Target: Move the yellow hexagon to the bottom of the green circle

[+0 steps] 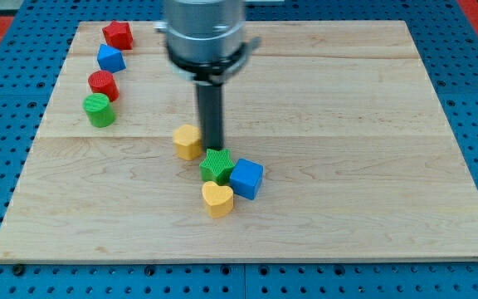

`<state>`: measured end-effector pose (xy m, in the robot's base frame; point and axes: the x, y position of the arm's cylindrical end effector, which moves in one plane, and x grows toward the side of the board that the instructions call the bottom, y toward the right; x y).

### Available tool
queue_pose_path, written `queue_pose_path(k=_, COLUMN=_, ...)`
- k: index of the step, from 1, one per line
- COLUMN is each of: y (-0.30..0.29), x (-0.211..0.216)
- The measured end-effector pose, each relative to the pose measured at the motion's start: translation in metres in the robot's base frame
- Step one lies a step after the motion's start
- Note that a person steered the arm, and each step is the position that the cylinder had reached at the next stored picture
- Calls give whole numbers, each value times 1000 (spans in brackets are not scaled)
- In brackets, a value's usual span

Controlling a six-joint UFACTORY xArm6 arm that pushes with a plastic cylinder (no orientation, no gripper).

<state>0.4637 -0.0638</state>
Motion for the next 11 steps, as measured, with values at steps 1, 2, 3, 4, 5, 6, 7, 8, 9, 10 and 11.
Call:
queue_pose_path(k=1, y=-48, x=-6)
queue_pose_path(k=2, y=-70, x=-9)
queue_pose_path(k=3, y=-49, x=-18)
queue_pose_path(k=4, y=-49, x=-39)
queue_pose_path(k=5, y=-67, x=-42)
queue_pose_path(k=6, y=-79, x=-40)
queue_pose_path(k=7, y=-79, x=-38)
queue_pose_path(k=8, y=-47, x=-29)
queue_pose_path(k=9, y=-53, x=-12)
queue_pose_path(k=10, y=-69, x=-12)
queue_pose_path(k=11, y=-79, x=-12)
